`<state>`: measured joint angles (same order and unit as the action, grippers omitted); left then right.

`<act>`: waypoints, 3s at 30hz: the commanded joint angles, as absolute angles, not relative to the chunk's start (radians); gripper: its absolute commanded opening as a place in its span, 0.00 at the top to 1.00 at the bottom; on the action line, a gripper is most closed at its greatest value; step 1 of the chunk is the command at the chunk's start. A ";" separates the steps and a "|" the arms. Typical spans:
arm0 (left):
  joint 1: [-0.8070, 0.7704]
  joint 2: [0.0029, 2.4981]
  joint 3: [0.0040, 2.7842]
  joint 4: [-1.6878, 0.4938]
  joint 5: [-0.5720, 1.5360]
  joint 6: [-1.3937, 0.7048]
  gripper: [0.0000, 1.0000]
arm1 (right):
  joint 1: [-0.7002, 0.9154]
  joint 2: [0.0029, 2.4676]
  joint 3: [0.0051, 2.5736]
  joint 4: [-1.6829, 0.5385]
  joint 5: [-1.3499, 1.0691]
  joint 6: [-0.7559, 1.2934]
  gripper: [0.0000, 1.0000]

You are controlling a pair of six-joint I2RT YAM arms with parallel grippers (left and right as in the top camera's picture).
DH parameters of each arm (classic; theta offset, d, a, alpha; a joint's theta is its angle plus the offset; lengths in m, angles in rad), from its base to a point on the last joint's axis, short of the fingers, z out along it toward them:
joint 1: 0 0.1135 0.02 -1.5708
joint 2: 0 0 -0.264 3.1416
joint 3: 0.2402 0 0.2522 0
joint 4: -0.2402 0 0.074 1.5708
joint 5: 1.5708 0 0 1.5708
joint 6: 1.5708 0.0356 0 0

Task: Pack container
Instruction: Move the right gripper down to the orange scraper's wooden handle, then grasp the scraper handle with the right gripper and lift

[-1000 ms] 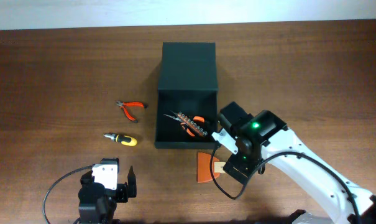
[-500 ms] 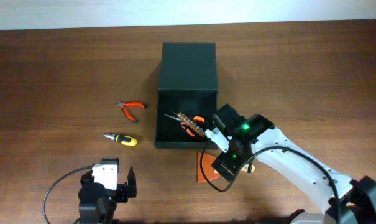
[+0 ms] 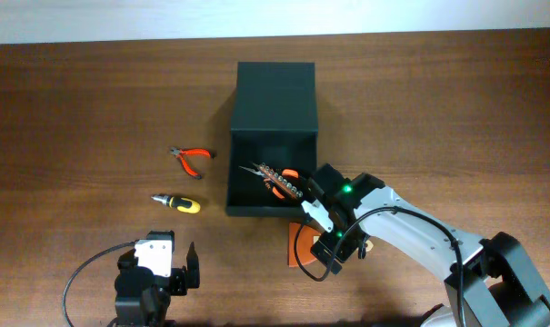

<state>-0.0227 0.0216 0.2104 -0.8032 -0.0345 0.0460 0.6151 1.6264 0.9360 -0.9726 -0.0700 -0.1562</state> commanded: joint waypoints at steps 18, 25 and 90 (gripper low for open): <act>-0.017 0.014 0.201 -0.802 -0.042 0.061 0.01 | 0.614 1.662 0.825 -0.867 -0.076 -0.130 0.12; -0.017 0.014 0.201 -0.802 -0.042 0.061 0.01 | 0.614 1.662 0.816 -0.884 -0.067 -0.038 0.14; -0.017 0.014 0.201 -0.802 -0.042 0.062 0.01 | 0.615 1.569 0.718 -0.733 -0.067 0.174 0.53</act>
